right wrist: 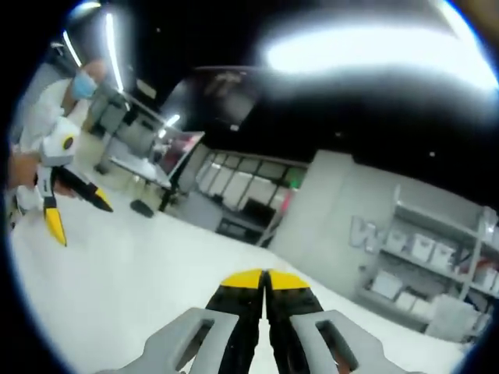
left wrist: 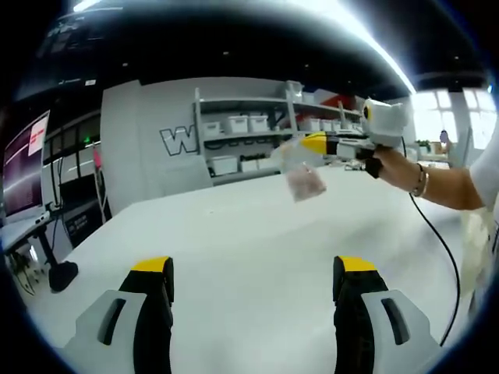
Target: Open the resealable bag by pulling the two sides of the seal apart until the entire bag opening is separated and visibly accessible.
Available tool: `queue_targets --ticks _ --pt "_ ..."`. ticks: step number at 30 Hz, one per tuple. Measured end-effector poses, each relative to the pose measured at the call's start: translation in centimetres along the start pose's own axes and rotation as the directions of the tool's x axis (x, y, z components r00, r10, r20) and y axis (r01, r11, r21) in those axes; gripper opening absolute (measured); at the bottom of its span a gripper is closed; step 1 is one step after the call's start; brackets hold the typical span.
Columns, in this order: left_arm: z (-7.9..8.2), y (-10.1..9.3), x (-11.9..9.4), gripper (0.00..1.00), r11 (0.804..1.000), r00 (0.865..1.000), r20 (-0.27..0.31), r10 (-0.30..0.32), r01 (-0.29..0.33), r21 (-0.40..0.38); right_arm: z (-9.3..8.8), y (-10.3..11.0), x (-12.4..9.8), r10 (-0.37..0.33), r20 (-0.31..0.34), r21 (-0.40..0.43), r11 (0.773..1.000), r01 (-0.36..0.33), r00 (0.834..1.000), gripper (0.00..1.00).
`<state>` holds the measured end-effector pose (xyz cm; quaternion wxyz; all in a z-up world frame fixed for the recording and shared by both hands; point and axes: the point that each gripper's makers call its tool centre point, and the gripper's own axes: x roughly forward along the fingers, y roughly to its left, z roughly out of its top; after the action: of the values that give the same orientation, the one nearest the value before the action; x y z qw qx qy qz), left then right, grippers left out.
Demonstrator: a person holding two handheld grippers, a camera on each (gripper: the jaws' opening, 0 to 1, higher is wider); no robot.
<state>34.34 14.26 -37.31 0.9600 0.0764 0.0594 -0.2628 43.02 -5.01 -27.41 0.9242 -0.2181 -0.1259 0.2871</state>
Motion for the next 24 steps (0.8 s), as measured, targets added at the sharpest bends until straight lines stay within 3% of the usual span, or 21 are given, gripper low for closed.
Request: queue_targets --ticks 24 --pt "-0.2 -0.5 0.2 0.83 1.000 1.000 -0.003 -0.005 0.005 -0.002 0.8 1.5 -2.4 0.016 0.033 0.022 1.000 -0.017 0.999 0.00"
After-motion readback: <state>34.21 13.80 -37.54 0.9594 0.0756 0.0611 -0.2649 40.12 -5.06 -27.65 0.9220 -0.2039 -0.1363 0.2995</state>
